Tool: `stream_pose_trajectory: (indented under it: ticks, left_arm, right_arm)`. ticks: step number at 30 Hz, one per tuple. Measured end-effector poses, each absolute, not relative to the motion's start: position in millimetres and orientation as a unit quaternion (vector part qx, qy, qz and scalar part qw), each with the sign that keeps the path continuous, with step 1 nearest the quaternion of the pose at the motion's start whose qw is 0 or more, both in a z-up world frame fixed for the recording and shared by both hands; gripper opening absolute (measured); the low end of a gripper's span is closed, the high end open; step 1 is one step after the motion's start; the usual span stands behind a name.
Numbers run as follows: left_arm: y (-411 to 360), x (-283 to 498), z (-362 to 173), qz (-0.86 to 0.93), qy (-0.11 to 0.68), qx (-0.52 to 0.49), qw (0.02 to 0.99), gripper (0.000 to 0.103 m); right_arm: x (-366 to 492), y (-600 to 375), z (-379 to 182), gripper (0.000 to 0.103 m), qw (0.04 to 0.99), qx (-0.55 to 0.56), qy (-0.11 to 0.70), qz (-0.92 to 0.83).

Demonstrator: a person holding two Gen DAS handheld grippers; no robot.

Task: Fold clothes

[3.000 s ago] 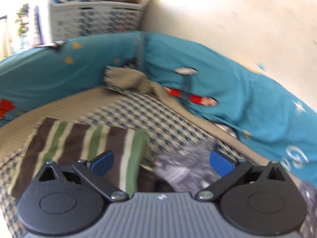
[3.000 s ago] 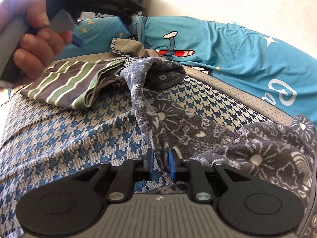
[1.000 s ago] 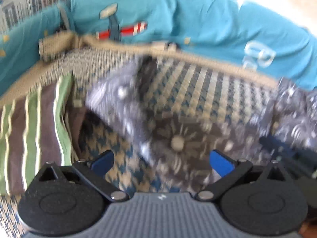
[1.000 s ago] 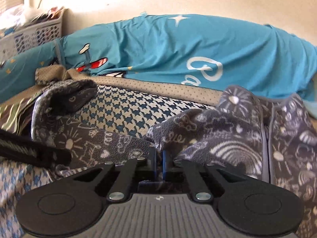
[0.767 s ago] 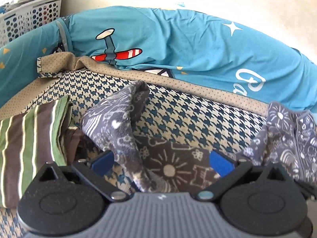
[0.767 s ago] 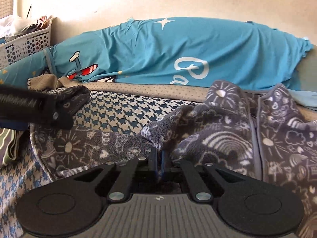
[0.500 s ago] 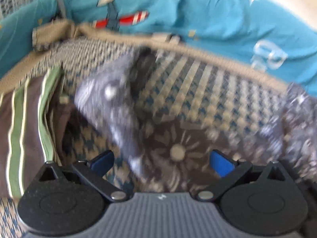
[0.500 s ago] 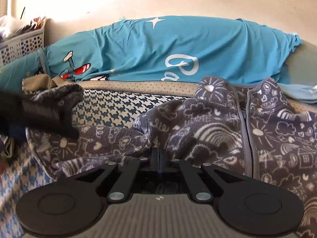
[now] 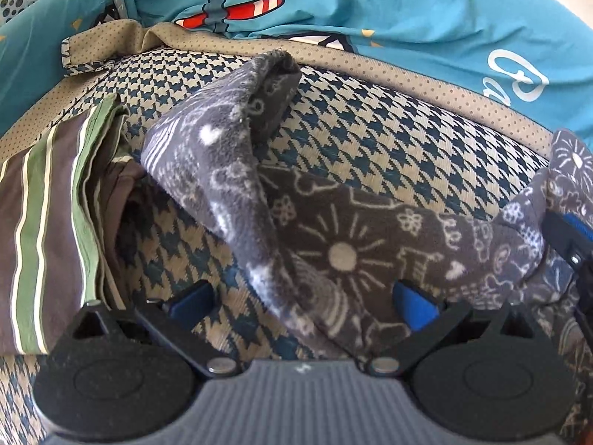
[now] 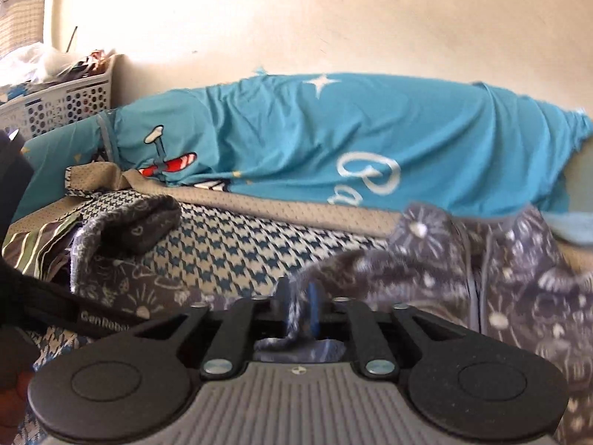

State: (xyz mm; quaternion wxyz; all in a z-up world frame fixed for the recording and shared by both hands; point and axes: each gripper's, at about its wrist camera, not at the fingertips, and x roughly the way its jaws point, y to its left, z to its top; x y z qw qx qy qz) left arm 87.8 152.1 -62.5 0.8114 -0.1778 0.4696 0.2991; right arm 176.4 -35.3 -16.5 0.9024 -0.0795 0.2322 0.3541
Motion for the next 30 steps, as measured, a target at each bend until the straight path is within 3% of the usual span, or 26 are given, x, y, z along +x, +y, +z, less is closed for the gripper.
stream_pose_trajectory:
  ticks: [2, 4, 10, 12, 14, 23, 30]
  left_arm:
    - [152, 88, -63, 0.299, 0.471, -0.176, 0.811, 0.103]
    - [152, 89, -63, 0.3, 0.471, -0.175, 0.811, 0.103]
    - [150, 88, -63, 0.301, 0.471, -0.17, 0.812, 0.103]
    - [149, 88, -63, 0.302, 0.471, -0.17, 0.811, 0.103]
    - [149, 88, -62, 0.305, 0.47, -0.17, 0.81, 0.103]
    - [154, 87, -55, 0.347, 0.454, -0.161, 0.805, 0.103]
    - [178, 82, -51, 0.397, 0.45, -0.179, 0.78, 0.103]
  right_arm:
    - [178, -30, -18, 0.029, 0.901, -0.092, 0.229, 0.357]
    - [180, -24, -22, 0.033, 0.9, -0.103, 0.227, 0.357]
    - [191, -9, -36, 0.034, 0.898, -0.128, 0.235, 0.349]
    - [194, -6, -41, 0.017, 0.899, -0.132, 0.241, 0.342]
    - [196, -10, -44, 0.01, 0.9, -0.123, 0.242, 0.341]
    - [178, -28, -6, 0.007, 0.937, -0.043, 0.162, 0.306]
    - [173, -43, -11, 0.007, 0.94, -0.023, 0.183, 0.288]
